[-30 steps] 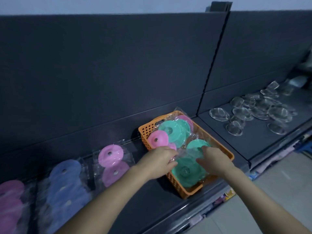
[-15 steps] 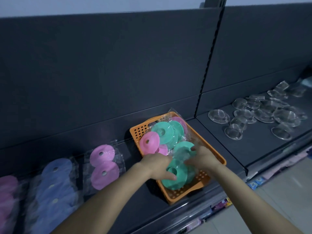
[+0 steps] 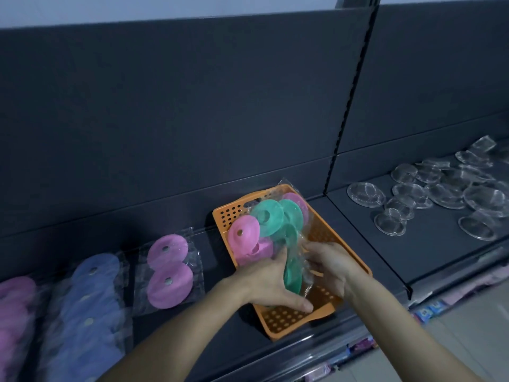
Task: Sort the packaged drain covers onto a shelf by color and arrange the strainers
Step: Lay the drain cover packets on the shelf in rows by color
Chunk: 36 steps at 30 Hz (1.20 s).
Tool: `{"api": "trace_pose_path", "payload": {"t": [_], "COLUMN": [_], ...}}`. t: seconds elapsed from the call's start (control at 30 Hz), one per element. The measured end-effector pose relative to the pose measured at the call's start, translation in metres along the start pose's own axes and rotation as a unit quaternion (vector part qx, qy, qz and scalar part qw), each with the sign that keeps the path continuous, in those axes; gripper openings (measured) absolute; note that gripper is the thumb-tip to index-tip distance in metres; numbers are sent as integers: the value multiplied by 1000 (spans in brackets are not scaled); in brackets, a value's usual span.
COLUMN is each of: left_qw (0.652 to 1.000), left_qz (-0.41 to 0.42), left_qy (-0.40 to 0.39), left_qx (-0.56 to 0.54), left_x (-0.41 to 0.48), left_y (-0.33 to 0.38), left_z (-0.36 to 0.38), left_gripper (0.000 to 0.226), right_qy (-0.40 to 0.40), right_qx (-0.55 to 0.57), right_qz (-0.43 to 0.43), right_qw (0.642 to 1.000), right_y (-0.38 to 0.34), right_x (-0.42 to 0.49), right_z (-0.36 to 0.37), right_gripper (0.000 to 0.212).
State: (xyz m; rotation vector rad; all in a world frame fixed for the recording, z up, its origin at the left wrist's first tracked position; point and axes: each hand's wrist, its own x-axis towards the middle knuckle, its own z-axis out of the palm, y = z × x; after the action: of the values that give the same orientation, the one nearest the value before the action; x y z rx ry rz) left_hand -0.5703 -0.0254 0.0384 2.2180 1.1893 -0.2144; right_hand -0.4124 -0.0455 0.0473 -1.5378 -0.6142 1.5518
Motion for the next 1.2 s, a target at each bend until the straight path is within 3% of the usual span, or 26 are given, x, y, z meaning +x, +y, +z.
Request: {"api": "trace_pose_path", "payload": {"t": [0.13,0.23,0.3,0.5,0.57,0.67,0.73,0.8,0.87,0.93,1.0,1.1,1.2], "left_qw": [987,963,925,836,790,726,697,673,651,611,575,567,572], "left_qz": [-8,-31,-60,-75,-73,-75,-88,-100,-108,-109,-114,-115,-98], "left_qy": [36,67,80,163,198,237,253,265,267,250,237,247,278], "left_qx": [-158,-260,-366,-518,-576,-641,-665,-683,-702,-743,-775,-778,-765], "left_x": [0,-3,-4,-26,-34,-44,-49,-54,-56,-59,-64,-72,-84], "left_y": [5,4,-4,-13,-18,-28,-36,-43,-48,-52,-55,-63,-66], "left_z": [-4,-11,-16,-32,-35,-40,-43,-44,-44,-43,-43,-41,-37], "left_gripper": [118,70,45,25,25,23,23,23,23,26,29,27,20], "right_qy": [-62,-72,-47,-22,-9,-5,-21,-38,-38,17,74,114,120], "right_qx": [16,42,26,16,-8,-52,-77,-93,-133,-197,-219,-224,-269], "right_qz": [12,48,59,106,112,97,64,10,-55,-92,-105,-211,-348], "right_qw": [998,995,997,994,994,994,995,995,989,976,967,945,890], "right_y": [0,-2,-2,1,3,8,6,3,2,3,4,-5,-11], "right_x": [-5,-6,-2,6,9,9,8,9,11,15,12,-5,-21], "right_z": [13,16,12,16,22,29,34,38,45,50,51,51,59], "right_gripper": [25,30,28,33,45,82,91,84,61,29,18,20,23]}}
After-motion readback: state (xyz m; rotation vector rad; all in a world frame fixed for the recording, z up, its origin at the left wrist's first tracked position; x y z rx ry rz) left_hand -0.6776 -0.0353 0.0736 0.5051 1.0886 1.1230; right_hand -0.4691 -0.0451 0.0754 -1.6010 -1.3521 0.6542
